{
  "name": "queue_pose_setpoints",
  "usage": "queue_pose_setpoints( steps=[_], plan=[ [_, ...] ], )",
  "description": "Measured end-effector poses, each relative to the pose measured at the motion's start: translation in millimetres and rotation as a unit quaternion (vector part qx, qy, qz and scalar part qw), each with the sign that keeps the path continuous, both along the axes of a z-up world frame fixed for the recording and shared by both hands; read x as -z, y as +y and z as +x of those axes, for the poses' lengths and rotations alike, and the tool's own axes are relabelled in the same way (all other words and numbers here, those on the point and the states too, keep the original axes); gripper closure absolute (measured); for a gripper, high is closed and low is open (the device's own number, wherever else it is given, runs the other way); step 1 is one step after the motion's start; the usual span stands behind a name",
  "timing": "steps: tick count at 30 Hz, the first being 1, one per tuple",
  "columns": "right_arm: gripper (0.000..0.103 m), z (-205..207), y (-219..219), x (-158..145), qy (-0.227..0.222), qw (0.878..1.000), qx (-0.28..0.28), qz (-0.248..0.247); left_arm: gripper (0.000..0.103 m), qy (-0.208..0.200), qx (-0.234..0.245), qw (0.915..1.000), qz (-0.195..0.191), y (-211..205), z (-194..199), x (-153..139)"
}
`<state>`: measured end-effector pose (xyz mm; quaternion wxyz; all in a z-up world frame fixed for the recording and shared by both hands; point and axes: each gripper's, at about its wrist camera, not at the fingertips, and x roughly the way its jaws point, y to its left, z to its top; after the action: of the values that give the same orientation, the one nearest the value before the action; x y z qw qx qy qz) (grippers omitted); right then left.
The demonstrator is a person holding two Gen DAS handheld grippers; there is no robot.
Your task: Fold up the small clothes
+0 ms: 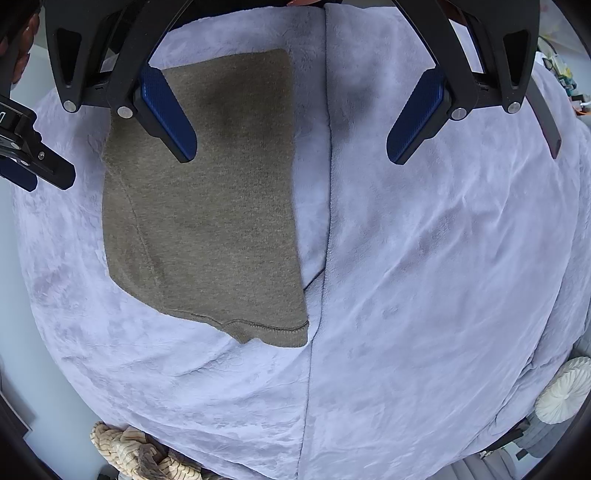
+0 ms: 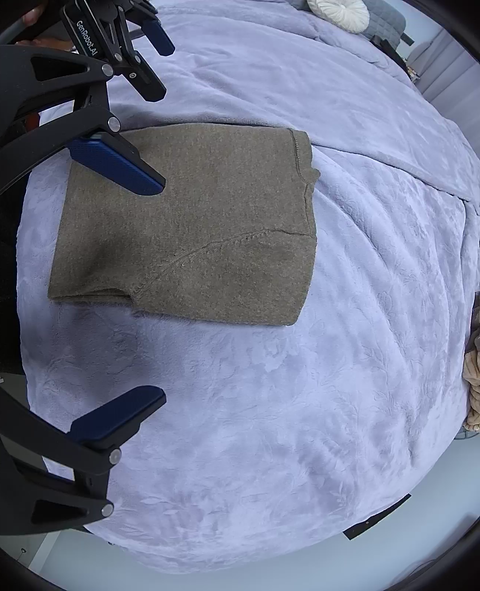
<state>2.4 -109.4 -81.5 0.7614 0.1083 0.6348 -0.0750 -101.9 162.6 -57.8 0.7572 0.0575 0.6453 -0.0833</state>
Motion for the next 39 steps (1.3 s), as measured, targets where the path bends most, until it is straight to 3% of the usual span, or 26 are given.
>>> queue_pose_setpoints(
  steps=[39],
  plan=[
    [0.000, -1.8, 19.1, -4.8, -0.006, 1.000, -0.020, -0.003, 0.000, 0.001, -0.033, 0.9994, 0.003, 20.5, -15.0, -4.4]
  ],
)
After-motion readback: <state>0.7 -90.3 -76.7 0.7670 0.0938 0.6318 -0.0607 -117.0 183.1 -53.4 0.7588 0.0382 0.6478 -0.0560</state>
